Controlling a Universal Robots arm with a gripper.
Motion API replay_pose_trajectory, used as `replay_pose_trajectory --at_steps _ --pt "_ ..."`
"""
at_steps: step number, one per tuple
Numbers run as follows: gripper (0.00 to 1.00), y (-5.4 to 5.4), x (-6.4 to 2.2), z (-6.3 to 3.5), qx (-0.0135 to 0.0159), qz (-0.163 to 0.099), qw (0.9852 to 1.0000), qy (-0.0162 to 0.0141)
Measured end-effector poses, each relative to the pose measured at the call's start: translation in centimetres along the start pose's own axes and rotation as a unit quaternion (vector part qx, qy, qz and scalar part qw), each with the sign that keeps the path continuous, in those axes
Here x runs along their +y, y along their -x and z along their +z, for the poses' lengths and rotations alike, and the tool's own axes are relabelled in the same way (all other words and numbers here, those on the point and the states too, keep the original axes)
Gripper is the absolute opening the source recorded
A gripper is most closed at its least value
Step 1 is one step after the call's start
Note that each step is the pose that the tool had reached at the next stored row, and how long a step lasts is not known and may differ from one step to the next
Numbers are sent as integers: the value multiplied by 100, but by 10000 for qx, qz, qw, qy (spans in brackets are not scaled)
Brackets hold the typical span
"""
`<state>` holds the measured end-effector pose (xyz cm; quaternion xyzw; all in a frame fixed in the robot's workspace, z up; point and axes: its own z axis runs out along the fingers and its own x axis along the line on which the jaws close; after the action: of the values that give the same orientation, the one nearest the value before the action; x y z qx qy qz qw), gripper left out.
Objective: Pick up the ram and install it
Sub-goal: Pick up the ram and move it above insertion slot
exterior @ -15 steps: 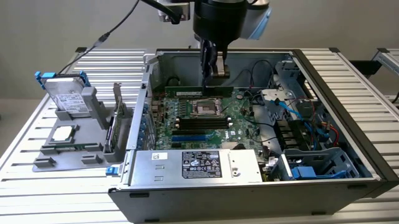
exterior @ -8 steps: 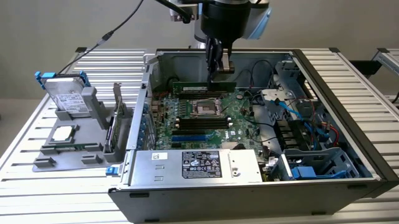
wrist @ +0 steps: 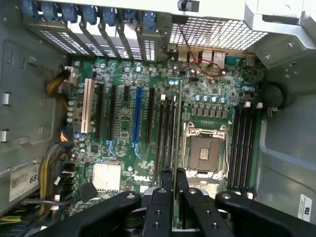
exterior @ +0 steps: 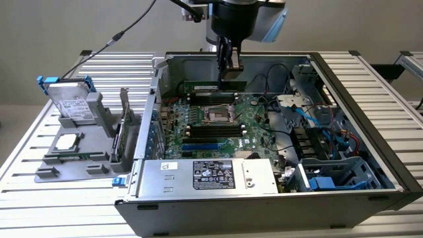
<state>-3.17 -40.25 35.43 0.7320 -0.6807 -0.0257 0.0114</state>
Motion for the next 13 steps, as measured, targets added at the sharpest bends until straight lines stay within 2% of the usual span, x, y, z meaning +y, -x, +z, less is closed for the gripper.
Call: replay_pose_trajectory --at_steps 3,13 --pt "13 92 -9 22 4 0 10000 0" --pt "13 90 -48 44 4 0 10000 0"
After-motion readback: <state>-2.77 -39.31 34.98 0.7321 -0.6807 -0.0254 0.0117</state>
